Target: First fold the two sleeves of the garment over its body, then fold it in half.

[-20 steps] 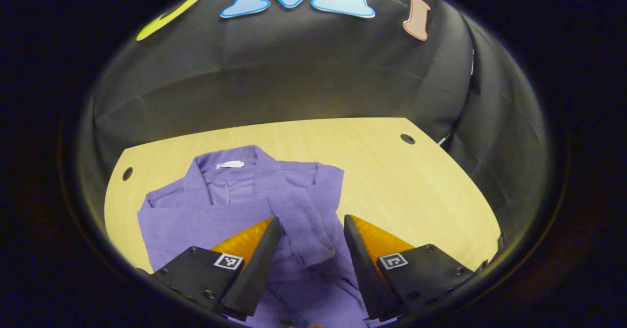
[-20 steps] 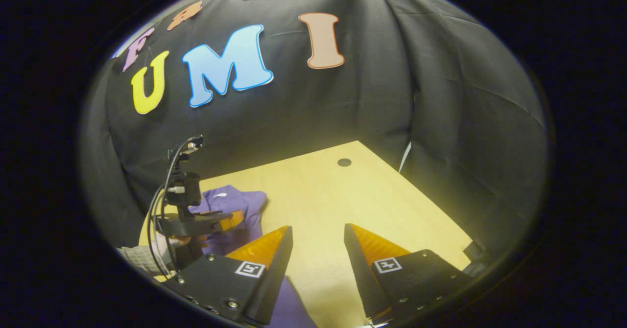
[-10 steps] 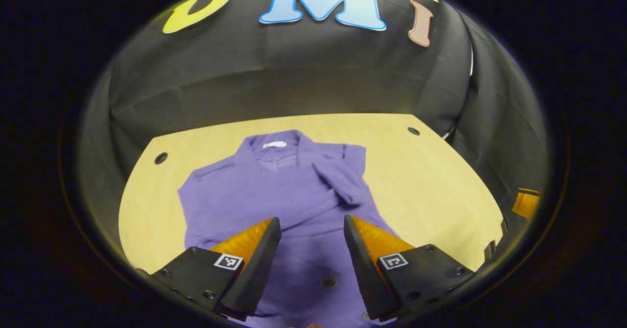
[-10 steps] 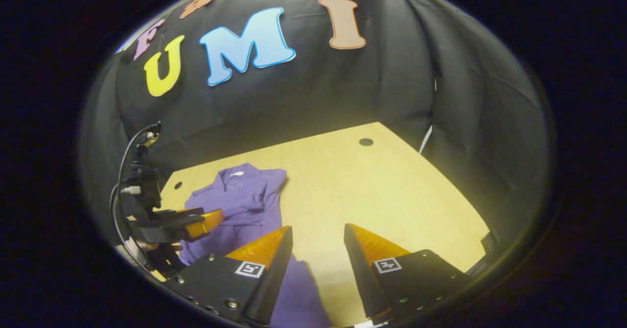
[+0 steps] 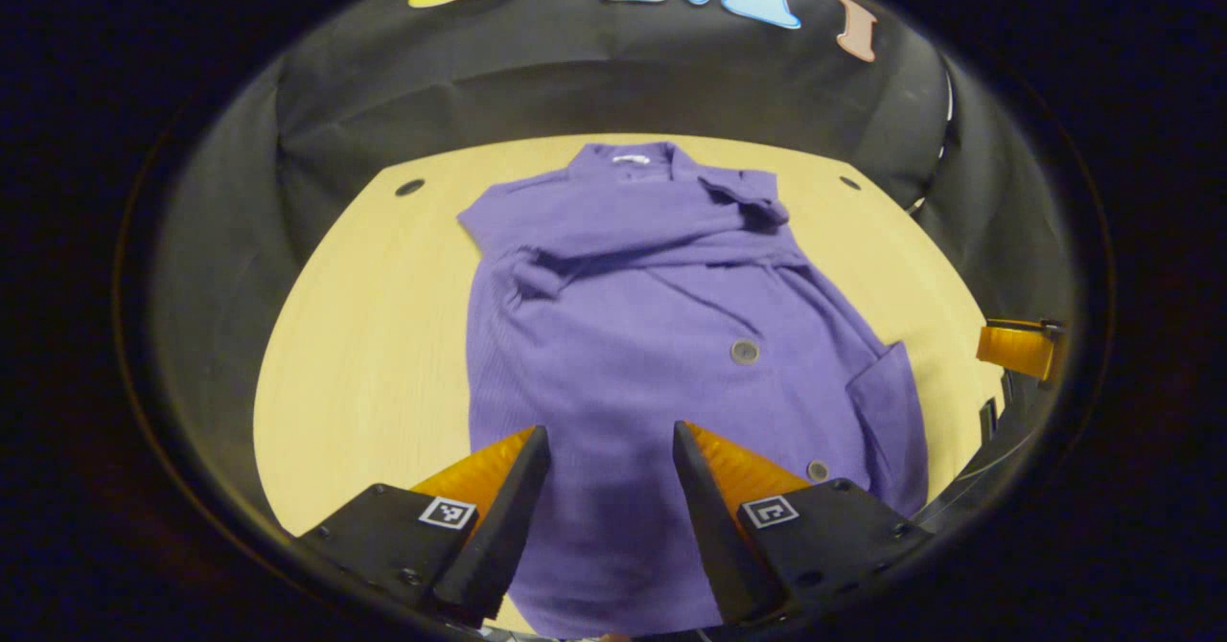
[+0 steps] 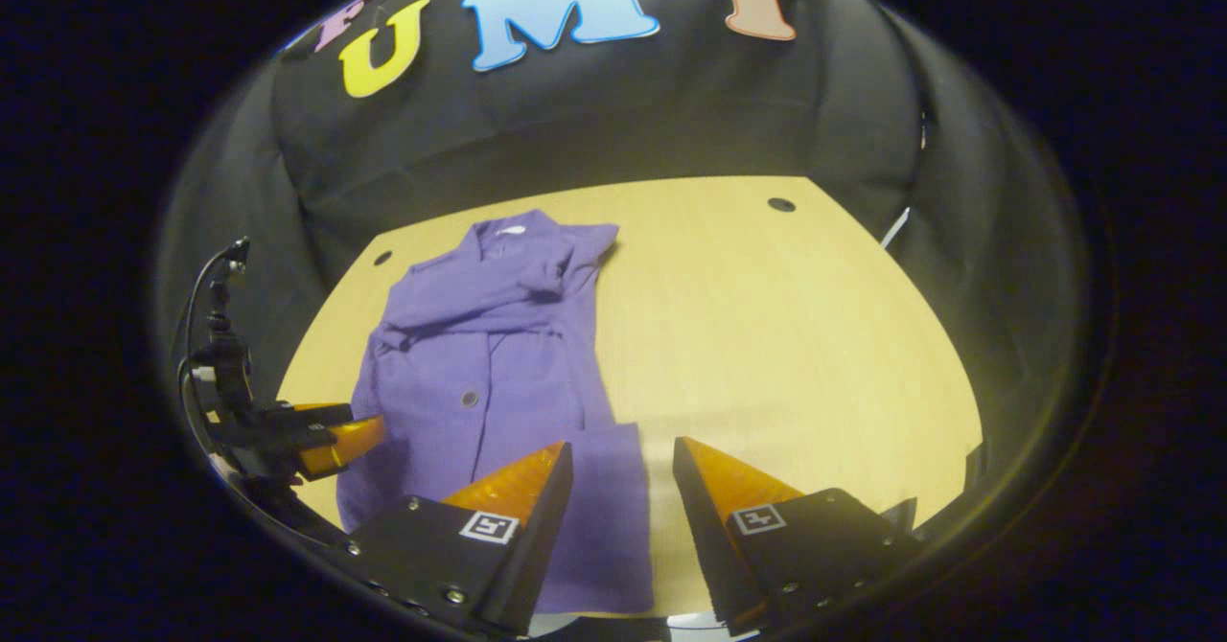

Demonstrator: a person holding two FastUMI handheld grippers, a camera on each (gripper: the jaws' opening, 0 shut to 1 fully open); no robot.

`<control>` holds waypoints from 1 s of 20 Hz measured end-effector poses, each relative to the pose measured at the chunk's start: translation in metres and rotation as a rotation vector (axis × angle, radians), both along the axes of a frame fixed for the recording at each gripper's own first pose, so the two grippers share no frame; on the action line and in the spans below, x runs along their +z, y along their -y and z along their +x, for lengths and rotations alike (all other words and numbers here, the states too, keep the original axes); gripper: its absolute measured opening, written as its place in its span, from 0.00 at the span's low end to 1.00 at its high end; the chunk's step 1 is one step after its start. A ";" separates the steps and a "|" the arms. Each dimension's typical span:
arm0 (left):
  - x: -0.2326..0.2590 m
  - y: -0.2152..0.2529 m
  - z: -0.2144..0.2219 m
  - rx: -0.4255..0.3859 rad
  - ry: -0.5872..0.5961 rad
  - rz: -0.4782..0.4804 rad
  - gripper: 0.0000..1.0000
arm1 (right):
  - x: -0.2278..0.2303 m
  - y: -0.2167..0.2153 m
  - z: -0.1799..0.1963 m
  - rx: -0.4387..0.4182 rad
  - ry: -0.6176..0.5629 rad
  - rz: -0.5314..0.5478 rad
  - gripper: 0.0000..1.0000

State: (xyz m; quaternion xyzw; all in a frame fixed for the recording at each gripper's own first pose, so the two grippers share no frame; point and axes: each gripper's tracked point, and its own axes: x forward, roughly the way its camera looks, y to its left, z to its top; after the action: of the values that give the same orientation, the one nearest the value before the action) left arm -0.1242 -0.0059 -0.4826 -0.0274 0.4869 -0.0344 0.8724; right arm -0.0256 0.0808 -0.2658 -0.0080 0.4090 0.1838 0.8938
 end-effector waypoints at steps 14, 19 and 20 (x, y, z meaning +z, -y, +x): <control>-0.039 -0.021 -0.095 0.042 -0.218 0.061 0.82 | -0.089 -0.005 -0.070 0.048 -0.325 -0.152 0.65; -0.045 -0.021 -0.092 0.056 -0.304 0.085 0.87 | -0.101 0.000 -0.074 0.059 -0.371 -0.207 0.64; -0.046 -0.021 -0.091 0.056 -0.330 0.084 0.84 | -0.109 0.002 -0.080 0.071 -0.404 -0.233 0.65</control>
State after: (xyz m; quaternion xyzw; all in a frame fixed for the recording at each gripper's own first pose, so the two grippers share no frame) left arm -0.2157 0.0147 -0.5284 -0.0096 0.6237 0.0154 0.7814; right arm -0.1051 0.0785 -0.3749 -0.0886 0.5977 0.1645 0.7797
